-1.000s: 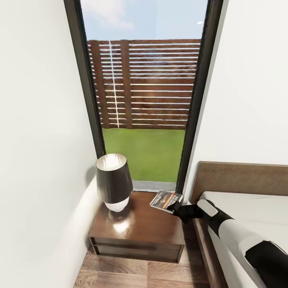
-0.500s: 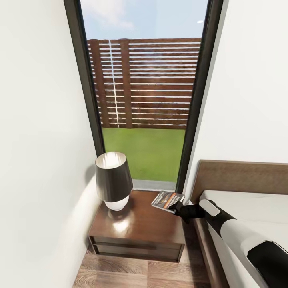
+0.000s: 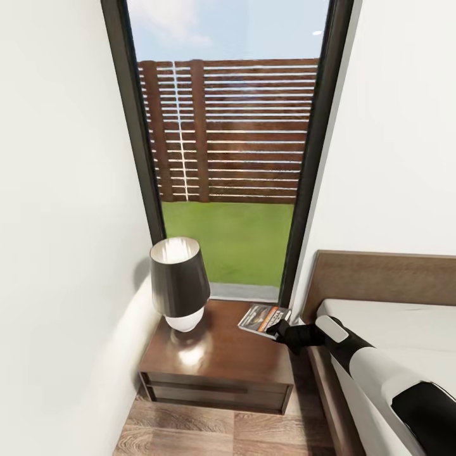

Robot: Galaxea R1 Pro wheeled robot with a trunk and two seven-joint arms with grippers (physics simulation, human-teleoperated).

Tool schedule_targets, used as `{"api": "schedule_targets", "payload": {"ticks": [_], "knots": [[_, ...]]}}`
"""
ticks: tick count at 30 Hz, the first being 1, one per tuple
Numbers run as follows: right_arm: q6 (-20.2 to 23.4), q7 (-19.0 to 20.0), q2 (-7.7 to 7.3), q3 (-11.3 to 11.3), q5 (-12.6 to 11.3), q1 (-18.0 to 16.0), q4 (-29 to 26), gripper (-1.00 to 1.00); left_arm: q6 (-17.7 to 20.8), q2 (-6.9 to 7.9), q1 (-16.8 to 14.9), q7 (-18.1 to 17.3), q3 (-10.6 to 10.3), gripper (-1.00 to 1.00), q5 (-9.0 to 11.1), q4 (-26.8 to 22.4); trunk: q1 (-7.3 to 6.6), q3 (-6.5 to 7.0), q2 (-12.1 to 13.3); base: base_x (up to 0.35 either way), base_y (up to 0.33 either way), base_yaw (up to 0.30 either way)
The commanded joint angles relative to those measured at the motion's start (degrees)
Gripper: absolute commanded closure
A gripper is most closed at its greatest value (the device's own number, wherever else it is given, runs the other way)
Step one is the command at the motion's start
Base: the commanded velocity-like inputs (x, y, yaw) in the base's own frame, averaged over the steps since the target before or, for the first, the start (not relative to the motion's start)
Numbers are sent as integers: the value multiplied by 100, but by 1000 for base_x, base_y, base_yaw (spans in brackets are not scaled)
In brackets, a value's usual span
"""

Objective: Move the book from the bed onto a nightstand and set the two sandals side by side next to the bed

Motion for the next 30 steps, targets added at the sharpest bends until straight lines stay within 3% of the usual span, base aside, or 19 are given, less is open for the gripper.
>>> {"api": "schedule_targets", "payload": {"ticks": [1,30], "knots": [[11,-45,-3,28,-69,-3,-12,100,-33,7,-7,36,-50,-100,57,-6,23,-25,-46,0,0,0],[245,-41,-5,29,-55,-3,-37,100,-33,7,-7,36,-48,-100,52,-6,660,-545,-1209,0,0,0]]}}
